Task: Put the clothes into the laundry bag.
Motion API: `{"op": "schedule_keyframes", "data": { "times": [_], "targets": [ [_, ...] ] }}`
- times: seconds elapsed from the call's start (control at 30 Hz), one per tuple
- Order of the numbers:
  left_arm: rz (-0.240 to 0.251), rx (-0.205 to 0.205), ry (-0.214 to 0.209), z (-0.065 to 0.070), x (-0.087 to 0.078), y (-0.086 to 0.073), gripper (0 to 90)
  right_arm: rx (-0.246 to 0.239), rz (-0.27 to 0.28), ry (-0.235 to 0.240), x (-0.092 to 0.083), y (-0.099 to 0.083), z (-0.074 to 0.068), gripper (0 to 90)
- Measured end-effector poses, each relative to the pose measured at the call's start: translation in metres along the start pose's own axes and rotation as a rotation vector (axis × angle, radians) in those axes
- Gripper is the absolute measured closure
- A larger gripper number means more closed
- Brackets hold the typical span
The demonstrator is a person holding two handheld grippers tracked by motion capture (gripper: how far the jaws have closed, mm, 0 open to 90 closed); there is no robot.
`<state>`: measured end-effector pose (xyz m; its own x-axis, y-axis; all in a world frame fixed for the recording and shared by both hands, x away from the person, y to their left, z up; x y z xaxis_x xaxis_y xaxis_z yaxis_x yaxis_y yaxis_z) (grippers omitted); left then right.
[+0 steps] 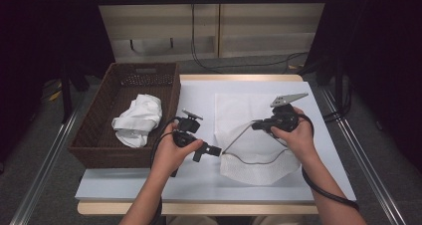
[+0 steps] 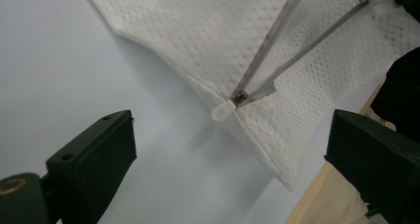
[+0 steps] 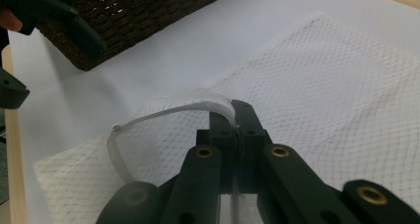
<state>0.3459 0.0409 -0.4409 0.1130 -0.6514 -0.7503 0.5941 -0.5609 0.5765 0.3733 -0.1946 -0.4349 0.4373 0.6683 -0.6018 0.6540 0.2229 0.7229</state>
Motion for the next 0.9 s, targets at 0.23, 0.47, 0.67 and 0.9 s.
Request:
{"op": "schedule_keyframes", "data": {
  "times": [0.23, 0.47, 0.67, 0.9],
  "targets": [
    [0.003, -0.005, 0.008, -0.006, -0.017, 0.016, 4.9, -0.002, 0.007, -0.004, -0.005, 0.001, 0.000, 89.3],
    [-0.014, 0.004, 0.025, -0.013, -0.025, 0.024, 5.0, -0.006, -0.003, -0.006, -0.003, -0.001, 0.000, 89.3],
    [-0.009, -0.009, 0.037, -0.021, -0.034, 0.029, 5.0, -0.006, -0.002, -0.004, -0.003, -0.001, 0.000, 89.3],
    [-0.002, -0.002, 0.058, -0.027, -0.045, 0.036, 5.0, -0.013, -0.004, -0.009, -0.003, -0.001, -0.002, 89.3]
  ]
}}
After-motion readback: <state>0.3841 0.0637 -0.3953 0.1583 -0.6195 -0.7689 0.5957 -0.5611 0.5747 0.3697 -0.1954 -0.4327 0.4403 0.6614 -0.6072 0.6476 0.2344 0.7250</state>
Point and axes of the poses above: each handheld gripper's, and its own axes: x roughly forward along the jaws, y roughly out of its top, z roughly to its right, the point moved 6 cm from there along x, roughly forward along the jaws, and after that the axes turned 12 degrees about x, right-handed, at the moved point
